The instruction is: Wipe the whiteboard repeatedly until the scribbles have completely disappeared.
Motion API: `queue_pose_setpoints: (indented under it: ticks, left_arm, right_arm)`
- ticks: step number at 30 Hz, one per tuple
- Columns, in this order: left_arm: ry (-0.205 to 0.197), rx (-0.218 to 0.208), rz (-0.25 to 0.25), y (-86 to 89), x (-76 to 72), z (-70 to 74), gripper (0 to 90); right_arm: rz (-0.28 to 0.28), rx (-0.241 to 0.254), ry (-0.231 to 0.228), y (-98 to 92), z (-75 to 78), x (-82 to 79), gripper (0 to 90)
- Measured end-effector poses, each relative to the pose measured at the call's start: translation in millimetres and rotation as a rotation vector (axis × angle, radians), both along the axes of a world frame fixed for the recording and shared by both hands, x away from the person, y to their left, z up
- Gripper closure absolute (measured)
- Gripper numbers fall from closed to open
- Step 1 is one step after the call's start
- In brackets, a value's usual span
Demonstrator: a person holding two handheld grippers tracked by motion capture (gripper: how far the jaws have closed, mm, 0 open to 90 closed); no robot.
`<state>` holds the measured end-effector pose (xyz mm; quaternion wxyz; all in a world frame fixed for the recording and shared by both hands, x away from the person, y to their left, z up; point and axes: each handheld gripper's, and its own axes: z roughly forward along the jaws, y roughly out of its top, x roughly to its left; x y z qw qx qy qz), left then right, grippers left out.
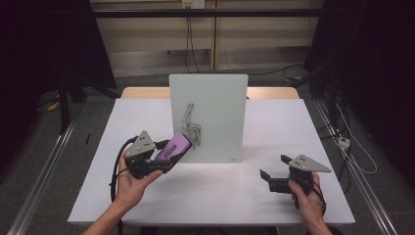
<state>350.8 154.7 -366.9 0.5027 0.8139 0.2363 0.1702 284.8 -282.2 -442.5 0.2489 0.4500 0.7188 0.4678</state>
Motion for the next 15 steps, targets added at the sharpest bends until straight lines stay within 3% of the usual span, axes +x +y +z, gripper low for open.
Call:
queue_pose_setpoints:
  ticks: [10,15]
  left_arm:
    - [-0.038,-0.010,0.035,0.3,2.2,11.4,41.2]
    - [-0.084,0.027,0.044,-4.5,8.0,17.8,41.2]
  right_arm:
    - [0.002,-0.006,0.002,2.4,-0.4,1.9,4.9]
    - [0.005,-0.003,0.003,2.6,-0.7,1.2,4.8]
